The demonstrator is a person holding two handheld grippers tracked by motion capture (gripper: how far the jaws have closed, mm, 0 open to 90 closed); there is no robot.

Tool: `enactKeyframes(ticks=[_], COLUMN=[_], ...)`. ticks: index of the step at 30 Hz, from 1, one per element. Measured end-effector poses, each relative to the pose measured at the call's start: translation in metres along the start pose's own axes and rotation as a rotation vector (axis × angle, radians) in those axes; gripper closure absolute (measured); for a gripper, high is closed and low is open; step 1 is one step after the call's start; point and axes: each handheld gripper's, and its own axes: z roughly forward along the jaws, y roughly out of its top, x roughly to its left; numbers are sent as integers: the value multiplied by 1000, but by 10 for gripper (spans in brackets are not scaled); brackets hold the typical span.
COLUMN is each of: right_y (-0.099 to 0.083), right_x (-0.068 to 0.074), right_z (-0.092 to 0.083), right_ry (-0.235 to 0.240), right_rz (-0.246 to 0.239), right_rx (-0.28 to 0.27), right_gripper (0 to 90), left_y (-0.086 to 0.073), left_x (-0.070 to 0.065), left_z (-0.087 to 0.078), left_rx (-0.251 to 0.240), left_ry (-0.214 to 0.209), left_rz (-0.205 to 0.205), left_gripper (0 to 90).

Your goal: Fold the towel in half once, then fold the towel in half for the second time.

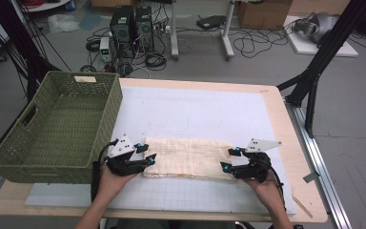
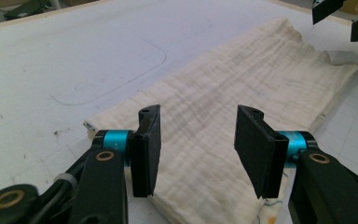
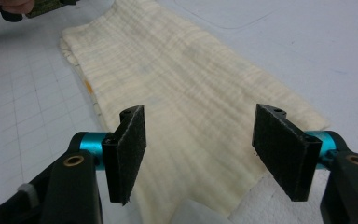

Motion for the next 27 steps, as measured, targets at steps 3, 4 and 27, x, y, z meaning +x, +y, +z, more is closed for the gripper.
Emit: enactKeyframes(ticks=[3, 4, 27], right_y=[0, 0, 33], right_x=[0, 0, -49], right_z=[0, 1, 38], right_ry=[-1, 0, -122], right_rz=[-3, -1, 51], right_rx=[4, 5, 95], right_gripper=[348, 349, 674], left_y=[0, 0, 21], left_x=[0, 0, 41], left_z=[0, 0, 52], left_rx=[0, 3, 77], left_ry=[3, 3, 175], left_rz=[0, 5, -82], left_gripper=[512, 512, 673])
